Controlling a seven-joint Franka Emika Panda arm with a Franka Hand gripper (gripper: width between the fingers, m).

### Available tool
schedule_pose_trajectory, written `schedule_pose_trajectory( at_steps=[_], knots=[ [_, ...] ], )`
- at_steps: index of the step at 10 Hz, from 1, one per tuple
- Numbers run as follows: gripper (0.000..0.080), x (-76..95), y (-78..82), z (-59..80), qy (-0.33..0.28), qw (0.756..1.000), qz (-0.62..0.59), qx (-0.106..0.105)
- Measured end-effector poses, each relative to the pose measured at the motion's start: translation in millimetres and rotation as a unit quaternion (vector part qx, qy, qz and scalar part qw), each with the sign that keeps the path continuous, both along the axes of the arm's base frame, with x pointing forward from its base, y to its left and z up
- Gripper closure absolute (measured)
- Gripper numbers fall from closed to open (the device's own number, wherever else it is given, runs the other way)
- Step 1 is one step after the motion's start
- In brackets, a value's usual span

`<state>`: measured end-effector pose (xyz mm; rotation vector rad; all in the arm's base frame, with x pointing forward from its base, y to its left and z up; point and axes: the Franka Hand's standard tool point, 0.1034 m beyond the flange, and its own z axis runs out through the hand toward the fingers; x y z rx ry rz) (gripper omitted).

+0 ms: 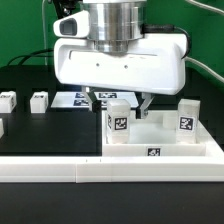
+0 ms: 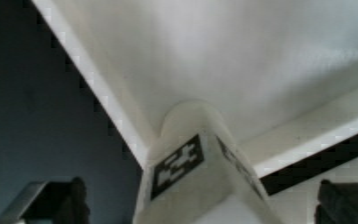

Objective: Assemble square table

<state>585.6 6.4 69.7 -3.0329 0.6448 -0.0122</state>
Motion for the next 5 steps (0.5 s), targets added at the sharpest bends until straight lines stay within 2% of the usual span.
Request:
schedule_pose_trajectory(
  at_steps=[3, 5],
  knots=[
    [0.0151, 0.0, -1.0, 0.0, -0.003, 0.995, 0.095, -0.004],
    [0.0151, 0.2, 4.4, -0.6, -0.005, 0.981, 0.195, -0.018]
  ],
)
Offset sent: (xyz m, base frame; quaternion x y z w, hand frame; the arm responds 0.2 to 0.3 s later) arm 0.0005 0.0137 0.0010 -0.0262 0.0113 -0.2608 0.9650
